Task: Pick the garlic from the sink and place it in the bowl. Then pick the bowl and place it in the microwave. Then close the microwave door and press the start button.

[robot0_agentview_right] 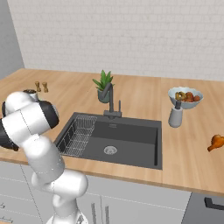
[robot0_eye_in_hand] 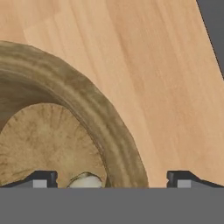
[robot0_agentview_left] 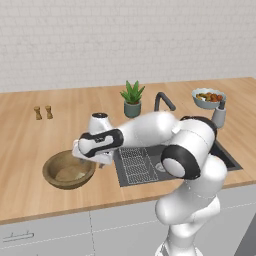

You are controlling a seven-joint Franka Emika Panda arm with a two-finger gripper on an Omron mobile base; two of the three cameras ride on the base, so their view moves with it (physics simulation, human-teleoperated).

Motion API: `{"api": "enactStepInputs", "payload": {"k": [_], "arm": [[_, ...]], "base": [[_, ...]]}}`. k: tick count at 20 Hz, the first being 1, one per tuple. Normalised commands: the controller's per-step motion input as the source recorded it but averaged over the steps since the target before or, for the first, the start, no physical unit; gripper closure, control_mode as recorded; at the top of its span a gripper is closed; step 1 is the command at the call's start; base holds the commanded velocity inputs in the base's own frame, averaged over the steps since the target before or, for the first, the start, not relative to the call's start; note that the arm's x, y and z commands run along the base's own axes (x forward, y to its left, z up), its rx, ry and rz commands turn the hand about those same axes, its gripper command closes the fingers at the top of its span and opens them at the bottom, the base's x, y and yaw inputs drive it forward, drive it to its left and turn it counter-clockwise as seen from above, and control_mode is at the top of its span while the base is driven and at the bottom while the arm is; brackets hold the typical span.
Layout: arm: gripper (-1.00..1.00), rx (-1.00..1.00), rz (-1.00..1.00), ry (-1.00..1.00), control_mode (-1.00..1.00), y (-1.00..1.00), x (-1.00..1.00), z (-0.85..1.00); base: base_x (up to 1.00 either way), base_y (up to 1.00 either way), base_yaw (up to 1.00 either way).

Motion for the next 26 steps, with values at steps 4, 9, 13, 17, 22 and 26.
{"api": "enactStepInputs", "payload": {"k": [4, 9, 13, 17, 22, 26], "arm": [[-1.0, 0.0, 0.03, 0.0, -1.0, 0.09, 0.09, -0.23], [-1.0, 0.0, 0.01, -0.01, -1.0, 0.0, 0.0, -0.17], [-1.0, 0.0, 0.02, -0.01, -1.0, 0.0, -0.01, -0.14], [1.0, 0.0, 0.01, 0.0, -1.0, 0.0, -0.01, -0.23], [1.0, 0.0, 0.0, -0.05, -1.0, 0.0, -0.01, -0.01], [1.0, 0.0, -0.01, -0.24, -1.0, -0.13, -0.36, 0.36]], "base": [[0.0, 0.0, 0.0], [0.0, 0.0, 0.0], [0.0, 0.0, 0.0], [0.0, 0.0, 0.0], [0.0, 0.0, 0.0], [0.0, 0.0, 0.0]]}}
